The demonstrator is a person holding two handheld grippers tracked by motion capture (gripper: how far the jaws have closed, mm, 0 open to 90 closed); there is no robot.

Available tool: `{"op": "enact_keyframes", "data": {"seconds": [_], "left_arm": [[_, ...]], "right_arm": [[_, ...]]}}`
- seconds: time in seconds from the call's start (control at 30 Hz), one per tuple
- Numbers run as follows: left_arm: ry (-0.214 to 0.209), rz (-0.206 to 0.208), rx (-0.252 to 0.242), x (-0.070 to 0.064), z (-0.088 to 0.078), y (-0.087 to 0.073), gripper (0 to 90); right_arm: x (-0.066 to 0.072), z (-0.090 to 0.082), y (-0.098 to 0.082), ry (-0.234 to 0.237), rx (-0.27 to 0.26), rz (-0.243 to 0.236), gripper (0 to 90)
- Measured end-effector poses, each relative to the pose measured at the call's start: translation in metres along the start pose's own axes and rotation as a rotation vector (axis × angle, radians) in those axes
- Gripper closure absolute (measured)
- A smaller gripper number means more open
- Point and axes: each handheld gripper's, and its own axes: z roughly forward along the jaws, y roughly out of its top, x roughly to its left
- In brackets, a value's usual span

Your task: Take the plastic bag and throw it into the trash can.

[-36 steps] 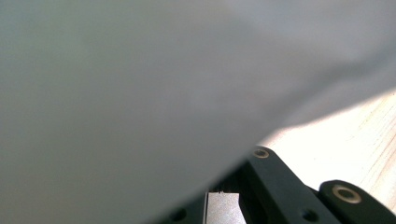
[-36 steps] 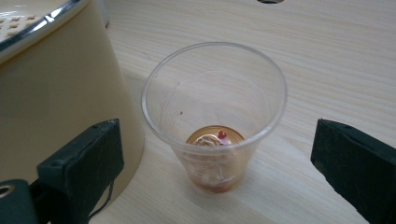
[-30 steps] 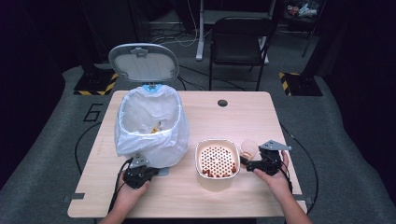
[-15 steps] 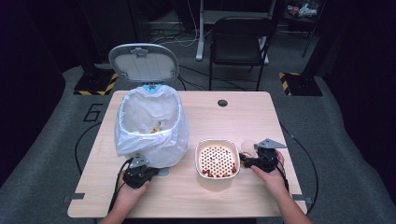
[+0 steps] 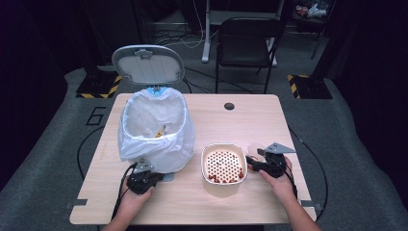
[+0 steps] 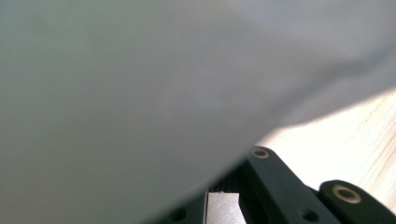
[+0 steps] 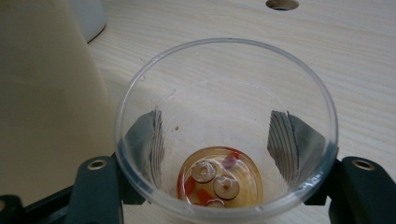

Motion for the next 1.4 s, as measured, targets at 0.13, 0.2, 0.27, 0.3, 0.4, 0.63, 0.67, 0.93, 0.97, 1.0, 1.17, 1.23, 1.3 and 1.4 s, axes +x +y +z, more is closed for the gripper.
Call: {"op": "enact_keyframes", "data": {"seconds": [0.13, 0.2, 0.27, 0.3, 0.4, 0.63, 0.67, 0.93, 0.97, 1.0, 1.17, 1.23, 1.3, 1.4], "left_arm": [[0.001, 0.003, 0.001, 0.000, 0.000, 0.000, 90.0], [0.000, 0.002, 0.000, 0.000, 0.000, 0.000, 90.0], [0.001, -0.001, 0.000, 0.000, 0.000, 0.000, 90.0], [0.001, -0.001, 0.000, 0.000, 0.000, 0.000, 90.0], [0.002, -0.001, 0.001, 0.000, 0.000, 0.000, 90.0], [0.002, -0.001, 0.000, 0.000, 0.000, 0.000, 90.0], [0.003, -0.001, 0.001, 0.000, 0.000, 0.000, 90.0], [0.002, 0.001, -0.004, 0.000, 0.000, 0.000, 90.0], [0.002, 0.001, -0.004, 0.000, 0.000, 0.000, 90.0], [0.002, 0.002, -0.004, 0.000, 0.000, 0.000, 90.0], [0.002, -0.001, -0.004, -0.001, 0.000, 0.000, 90.0], [0.002, -0.002, -0.004, -0.001, 0.000, 0.000, 90.0], [0.001, -0.001, -0.004, 0.000, 0.000, 0.000, 90.0], [0.002, -0.002, -0.003, 0.000, 0.000, 0.000, 90.0]], "right_arm": [[0.000, -0.003, 0.001, -0.003, -0.015, -0.008, 38.1], [0.000, -0.005, 0.002, -0.009, -0.021, -0.011, 38.5], [0.002, -0.009, 0.004, -0.003, -0.016, -0.018, 38.4], [0.002, -0.009, 0.004, -0.003, -0.016, -0.018, 38.4], [0.004, -0.017, 0.012, -0.001, -0.007, -0.034, 38.4], [0.009, -0.035, 0.030, -0.020, -0.009, -0.102, 38.8], [0.010, -0.038, 0.033, -0.023, -0.010, -0.098, 38.8], [0.014, -0.061, 0.059, -0.004, -0.031, -0.131, 38.8], [0.014, -0.061, 0.059, -0.004, -0.031, -0.131, 38.8], [0.017, -0.065, 0.065, 0.004, -0.035, -0.145, 38.9], [0.023, -0.071, 0.075, 0.003, -0.026, -0.186, 39.7], [0.027, -0.073, 0.081, -0.002, -0.018, -0.219, 40.0], [0.029, -0.073, 0.082, -0.002, -0.019, -0.235, 40.1], [0.036, -0.076, 0.087, -0.003, -0.022, -0.272, 40.5]]}}
